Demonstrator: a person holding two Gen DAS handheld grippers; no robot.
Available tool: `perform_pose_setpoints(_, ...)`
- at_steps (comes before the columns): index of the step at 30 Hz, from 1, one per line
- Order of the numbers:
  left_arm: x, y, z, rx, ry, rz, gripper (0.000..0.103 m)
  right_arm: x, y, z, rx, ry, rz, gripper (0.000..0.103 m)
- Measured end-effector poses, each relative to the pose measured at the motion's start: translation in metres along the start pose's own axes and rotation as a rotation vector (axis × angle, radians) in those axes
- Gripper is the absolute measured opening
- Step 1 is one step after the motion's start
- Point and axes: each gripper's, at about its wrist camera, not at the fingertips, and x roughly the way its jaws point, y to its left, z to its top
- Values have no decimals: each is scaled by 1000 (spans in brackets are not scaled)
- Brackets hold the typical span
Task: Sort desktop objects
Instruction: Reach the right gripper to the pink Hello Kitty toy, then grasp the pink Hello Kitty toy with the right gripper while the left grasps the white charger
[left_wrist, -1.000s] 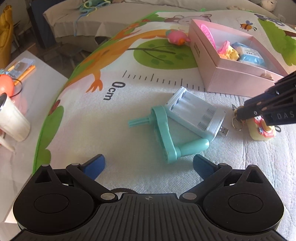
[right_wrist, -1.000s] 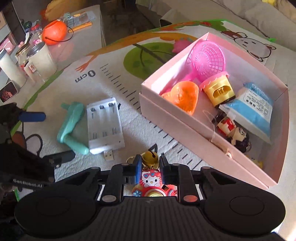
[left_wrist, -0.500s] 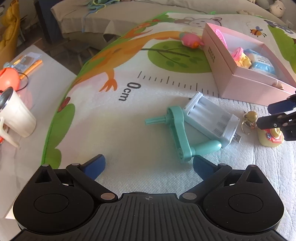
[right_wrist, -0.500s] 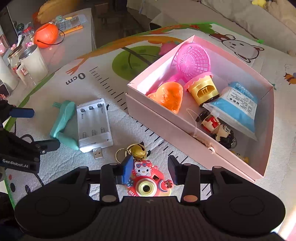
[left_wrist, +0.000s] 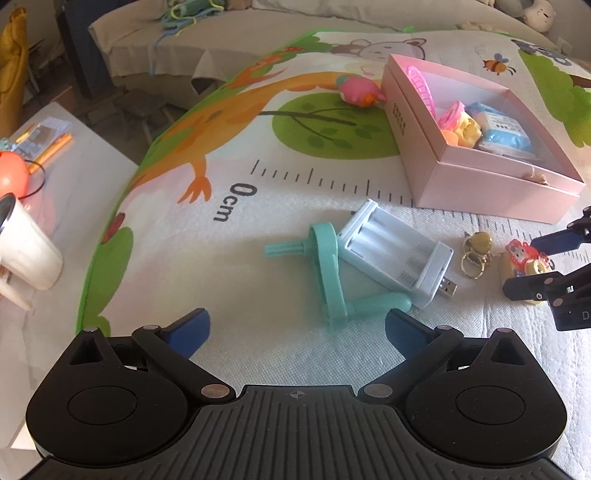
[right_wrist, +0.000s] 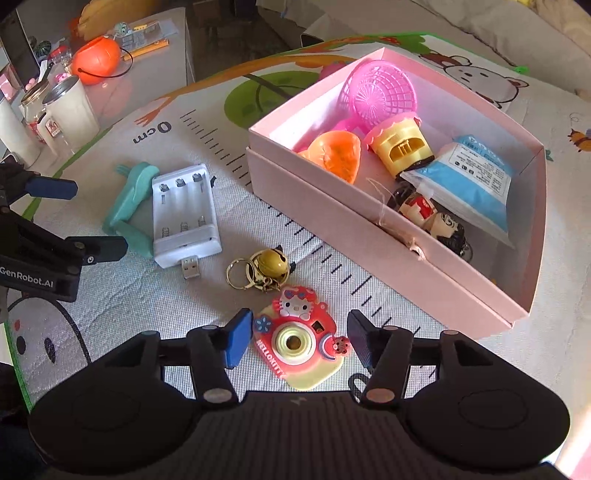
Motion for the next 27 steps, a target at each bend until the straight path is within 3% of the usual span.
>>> perform_pose_setpoints(5, 0, 0, -6, 58, -36, 43, 103, -1, -13, -14, 37, 14, -19, 60)
perform_pose_setpoints(9, 1, 10, -3, 36, -32, 58, 103, -3, -23, -19, 74, 12, -35, 64)
perform_pose_setpoints(14, -10, 2, 4, 58, -76, -24, 103, 0, -25, -20, 90, 6, -38, 69)
perform_pose_setpoints(17, -9, -19, 13, 143, -119, -83, 103, 2, -26, -20, 95, 2, -34, 74)
perform_pose_setpoints(20, 2, -42, 23, 257, -143, -88, 103, 3, -27, -20, 101, -2, -33, 75)
perform_pose_setpoints(24, 23, -65, 34, 384, -126, -73, 103, 3, -25, -17, 92, -1, -29, 75)
perform_pose_setpoints(27, 37, -68, 39, 401, -81, -58, 103, 2, -26, -13, 95, -8, -20, 75)
